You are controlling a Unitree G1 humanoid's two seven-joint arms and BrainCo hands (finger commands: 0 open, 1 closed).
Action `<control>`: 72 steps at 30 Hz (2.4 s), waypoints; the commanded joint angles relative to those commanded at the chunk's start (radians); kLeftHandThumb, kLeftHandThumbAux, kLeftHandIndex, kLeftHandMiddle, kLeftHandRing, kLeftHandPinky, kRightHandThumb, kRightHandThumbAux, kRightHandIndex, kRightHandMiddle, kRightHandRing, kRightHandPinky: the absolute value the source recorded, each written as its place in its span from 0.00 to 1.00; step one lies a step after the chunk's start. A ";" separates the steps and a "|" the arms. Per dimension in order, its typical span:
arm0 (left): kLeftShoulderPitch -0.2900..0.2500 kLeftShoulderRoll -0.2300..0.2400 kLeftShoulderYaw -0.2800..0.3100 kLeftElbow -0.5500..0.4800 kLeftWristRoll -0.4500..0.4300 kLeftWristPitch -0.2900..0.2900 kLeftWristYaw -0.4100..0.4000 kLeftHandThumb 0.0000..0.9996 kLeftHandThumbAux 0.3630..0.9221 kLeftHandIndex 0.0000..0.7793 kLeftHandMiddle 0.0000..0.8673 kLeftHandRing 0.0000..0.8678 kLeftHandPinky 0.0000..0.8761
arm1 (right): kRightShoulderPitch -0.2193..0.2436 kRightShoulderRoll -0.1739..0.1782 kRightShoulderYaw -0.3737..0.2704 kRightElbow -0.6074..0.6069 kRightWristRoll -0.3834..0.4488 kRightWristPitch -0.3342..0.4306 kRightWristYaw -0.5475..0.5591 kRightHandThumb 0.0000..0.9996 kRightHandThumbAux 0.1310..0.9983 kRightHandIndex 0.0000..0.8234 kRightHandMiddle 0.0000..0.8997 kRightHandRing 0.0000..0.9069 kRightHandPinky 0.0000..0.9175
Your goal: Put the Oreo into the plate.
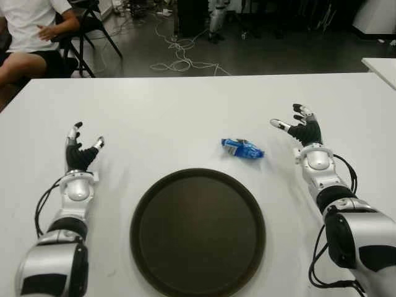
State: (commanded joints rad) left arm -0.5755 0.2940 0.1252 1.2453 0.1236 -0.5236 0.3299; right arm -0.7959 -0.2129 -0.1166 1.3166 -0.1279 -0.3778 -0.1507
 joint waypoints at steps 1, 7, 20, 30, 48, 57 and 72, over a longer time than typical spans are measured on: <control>0.000 0.000 -0.001 -0.001 0.002 0.000 0.002 0.00 0.61 0.06 0.06 0.03 0.00 | 0.000 0.000 -0.001 0.000 0.000 -0.001 0.004 0.00 0.69 0.21 0.16 0.12 0.06; 0.001 -0.001 -0.008 -0.004 0.009 -0.004 0.010 0.00 0.61 0.05 0.05 0.03 0.00 | -0.002 -0.001 -0.008 -0.003 0.008 -0.010 0.041 0.00 0.71 0.21 0.17 0.12 0.07; 0.000 0.001 -0.018 0.001 0.015 0.000 0.016 0.00 0.59 0.05 0.05 0.02 0.00 | -0.003 -0.006 0.000 -0.005 0.000 -0.019 0.083 0.00 0.74 0.21 0.19 0.15 0.10; 0.000 -0.002 -0.019 -0.001 0.013 0.001 0.022 0.00 0.59 0.05 0.05 0.02 0.00 | -0.014 -0.014 0.041 -0.017 -0.041 -0.034 0.066 0.00 0.69 0.22 0.18 0.14 0.09; 0.000 -0.002 -0.012 -0.001 0.003 -0.002 0.012 0.00 0.66 0.06 0.06 0.03 0.01 | -0.029 0.003 0.106 -0.055 -0.064 -0.087 0.084 0.00 0.66 0.28 0.17 0.10 0.01; 0.001 -0.004 -0.015 -0.001 0.008 -0.004 0.018 0.00 0.67 0.06 0.06 0.03 0.01 | -0.039 0.012 0.120 -0.070 -0.061 -0.083 0.097 0.00 0.73 0.22 0.17 0.13 0.09; 0.000 -0.011 -0.008 -0.003 0.000 -0.012 0.014 0.00 0.66 0.06 0.05 0.03 0.01 | -0.035 0.004 0.183 -0.101 -0.119 -0.100 0.069 0.00 0.72 0.23 0.15 0.16 0.15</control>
State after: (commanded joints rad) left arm -0.5754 0.2833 0.1168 1.2424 0.1237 -0.5353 0.3440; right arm -0.8307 -0.2085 0.0668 1.2153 -0.2468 -0.4778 -0.0821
